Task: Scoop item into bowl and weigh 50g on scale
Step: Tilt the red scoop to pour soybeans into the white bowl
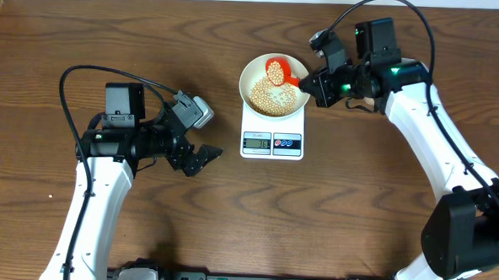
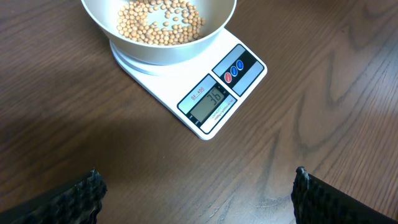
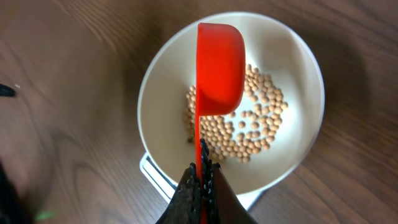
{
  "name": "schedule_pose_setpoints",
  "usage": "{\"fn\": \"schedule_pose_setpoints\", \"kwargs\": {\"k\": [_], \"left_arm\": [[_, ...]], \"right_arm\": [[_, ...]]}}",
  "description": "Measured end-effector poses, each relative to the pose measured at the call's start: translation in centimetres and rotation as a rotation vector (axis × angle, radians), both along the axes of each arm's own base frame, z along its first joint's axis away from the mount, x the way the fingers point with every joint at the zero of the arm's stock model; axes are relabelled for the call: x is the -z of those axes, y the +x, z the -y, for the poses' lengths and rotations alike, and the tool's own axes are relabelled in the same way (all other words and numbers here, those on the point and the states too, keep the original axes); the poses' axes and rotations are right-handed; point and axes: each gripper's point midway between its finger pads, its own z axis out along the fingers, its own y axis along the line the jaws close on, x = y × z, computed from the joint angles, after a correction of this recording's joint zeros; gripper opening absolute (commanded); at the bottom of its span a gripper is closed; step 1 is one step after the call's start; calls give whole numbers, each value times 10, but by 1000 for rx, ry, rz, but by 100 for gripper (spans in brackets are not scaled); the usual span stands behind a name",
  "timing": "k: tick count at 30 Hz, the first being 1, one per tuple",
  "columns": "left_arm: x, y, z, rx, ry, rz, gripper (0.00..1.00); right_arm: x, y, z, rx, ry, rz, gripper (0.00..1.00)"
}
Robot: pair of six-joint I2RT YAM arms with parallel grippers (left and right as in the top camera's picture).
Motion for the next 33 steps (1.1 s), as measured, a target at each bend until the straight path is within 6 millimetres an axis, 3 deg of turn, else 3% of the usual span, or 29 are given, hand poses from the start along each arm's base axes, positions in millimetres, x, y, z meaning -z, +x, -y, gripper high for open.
{"fn": "schedule_pose_setpoints", "kwargs": {"k": [9,33], "left_arm": [[0,0,0,0,0,0,98],[0,0,0,0,0,0,98]], "right_arm": [[5,-4,-9,-25,-61,31,1],[6,-3,-7,-22,-71,36,1]]}}
